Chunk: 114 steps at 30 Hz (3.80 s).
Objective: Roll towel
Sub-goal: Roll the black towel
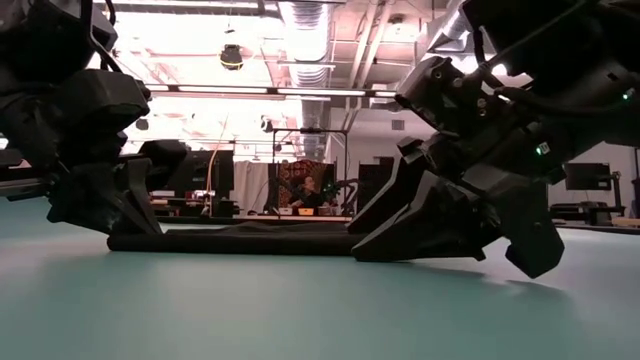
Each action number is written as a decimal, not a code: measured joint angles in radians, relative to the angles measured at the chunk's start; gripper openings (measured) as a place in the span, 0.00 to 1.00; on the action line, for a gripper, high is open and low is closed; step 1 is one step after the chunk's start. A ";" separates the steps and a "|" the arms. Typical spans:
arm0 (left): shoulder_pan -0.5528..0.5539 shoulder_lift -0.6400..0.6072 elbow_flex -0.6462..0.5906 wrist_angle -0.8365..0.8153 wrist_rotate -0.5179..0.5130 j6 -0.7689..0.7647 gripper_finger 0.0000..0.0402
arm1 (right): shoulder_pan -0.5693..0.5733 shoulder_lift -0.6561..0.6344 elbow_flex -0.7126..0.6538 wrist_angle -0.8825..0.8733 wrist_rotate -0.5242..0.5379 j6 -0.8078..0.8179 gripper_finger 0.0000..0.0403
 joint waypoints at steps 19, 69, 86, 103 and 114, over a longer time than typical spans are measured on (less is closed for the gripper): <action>0.027 -0.004 0.006 -0.054 0.009 -0.001 0.00 | 0.002 -0.106 -0.008 -0.122 0.047 -0.071 0.56; 0.054 -0.235 0.010 0.040 -0.082 0.109 0.00 | -0.012 -0.099 0.083 -0.181 -0.236 0.482 0.06; 0.079 0.092 0.013 0.273 0.119 0.155 0.00 | -0.063 -0.184 0.083 -0.194 -0.242 0.782 0.06; 0.078 0.070 0.013 0.200 0.121 0.094 0.00 | -0.154 -0.201 0.085 -0.384 -0.265 1.114 0.06; 0.077 -0.258 0.010 -0.101 0.001 0.031 0.00 | -0.154 -0.203 0.087 -0.440 -0.276 1.112 0.06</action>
